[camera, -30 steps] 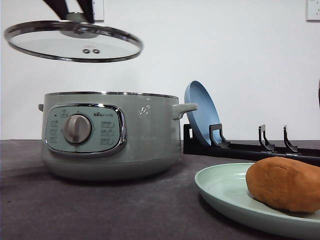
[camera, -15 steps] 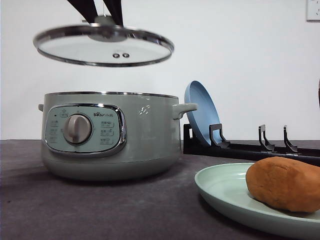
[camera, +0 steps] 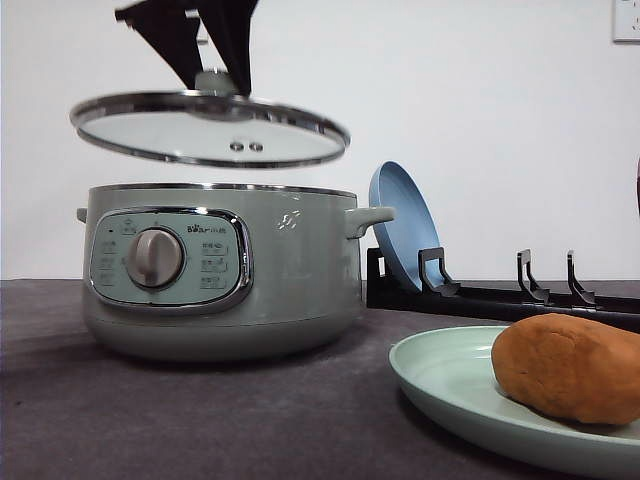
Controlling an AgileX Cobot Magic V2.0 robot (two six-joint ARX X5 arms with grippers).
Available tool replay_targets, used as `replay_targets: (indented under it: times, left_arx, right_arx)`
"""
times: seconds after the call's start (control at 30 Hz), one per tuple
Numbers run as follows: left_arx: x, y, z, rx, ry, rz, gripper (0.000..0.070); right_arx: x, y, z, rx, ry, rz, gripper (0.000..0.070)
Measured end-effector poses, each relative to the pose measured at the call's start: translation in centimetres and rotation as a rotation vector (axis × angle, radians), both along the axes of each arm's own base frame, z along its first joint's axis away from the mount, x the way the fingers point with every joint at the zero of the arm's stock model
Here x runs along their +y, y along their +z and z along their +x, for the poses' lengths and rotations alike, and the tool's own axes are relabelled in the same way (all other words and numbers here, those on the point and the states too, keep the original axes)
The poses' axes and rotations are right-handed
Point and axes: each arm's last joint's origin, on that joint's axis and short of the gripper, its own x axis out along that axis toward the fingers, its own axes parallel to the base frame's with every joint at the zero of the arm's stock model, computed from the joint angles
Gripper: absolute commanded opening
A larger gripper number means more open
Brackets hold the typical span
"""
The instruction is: Transfer potato from steamer to green plate
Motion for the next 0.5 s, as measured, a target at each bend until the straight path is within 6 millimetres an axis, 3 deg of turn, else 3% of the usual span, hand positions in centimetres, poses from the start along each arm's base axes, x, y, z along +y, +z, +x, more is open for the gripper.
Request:
replay_targets:
  times: [0.5]
  left_arx:
    - [-0.7,-2.0,1.4,0.041,-0.012,0.029,0.0000]
  right_arx:
    - [0.0,0.0,0.0,0.000,0.000,0.000,0.0685]
